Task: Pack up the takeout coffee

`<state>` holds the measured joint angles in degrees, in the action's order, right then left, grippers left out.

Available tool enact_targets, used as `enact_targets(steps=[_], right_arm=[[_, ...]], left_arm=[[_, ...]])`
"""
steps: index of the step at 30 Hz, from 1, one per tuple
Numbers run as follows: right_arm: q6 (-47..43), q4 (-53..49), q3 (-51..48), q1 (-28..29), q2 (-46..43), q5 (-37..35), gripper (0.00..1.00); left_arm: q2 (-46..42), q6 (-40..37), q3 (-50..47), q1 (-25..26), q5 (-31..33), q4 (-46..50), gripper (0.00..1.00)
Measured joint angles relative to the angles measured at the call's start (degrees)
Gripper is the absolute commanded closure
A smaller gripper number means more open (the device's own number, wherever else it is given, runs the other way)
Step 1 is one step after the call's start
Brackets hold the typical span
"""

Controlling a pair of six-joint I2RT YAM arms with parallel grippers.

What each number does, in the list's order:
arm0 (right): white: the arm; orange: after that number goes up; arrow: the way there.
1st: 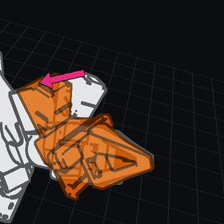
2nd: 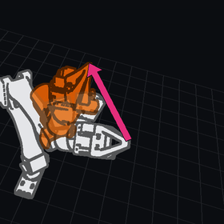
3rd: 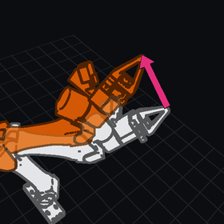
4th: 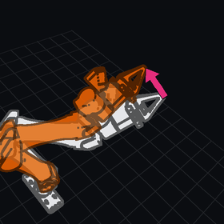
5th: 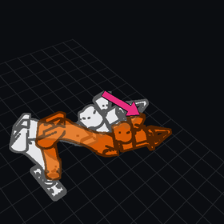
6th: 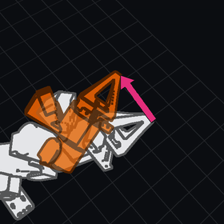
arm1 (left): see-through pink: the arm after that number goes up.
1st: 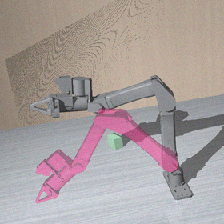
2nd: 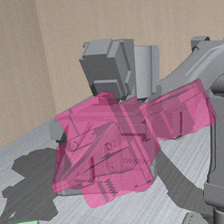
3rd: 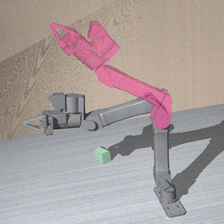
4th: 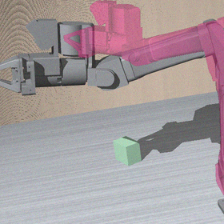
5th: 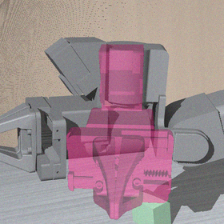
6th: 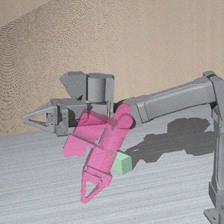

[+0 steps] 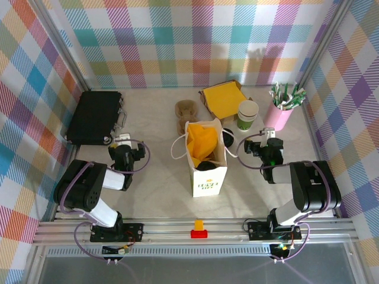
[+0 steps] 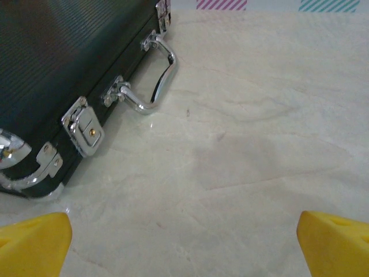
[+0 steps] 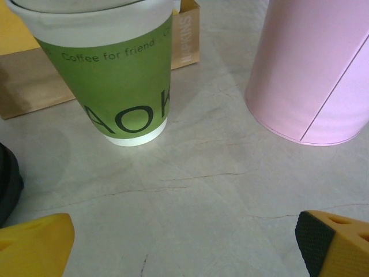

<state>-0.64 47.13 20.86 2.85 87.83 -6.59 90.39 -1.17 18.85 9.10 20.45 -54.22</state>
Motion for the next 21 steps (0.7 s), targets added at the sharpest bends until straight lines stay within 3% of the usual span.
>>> enact_targets(steps=[21], right_arm=[[1.27, -0.04, 1.4, -1.36, 0.0, 1.77, 0.01]], left_arm=[[0.0, 0.26, 3.06, -1.44, -0.5, 2.03, 0.0]])
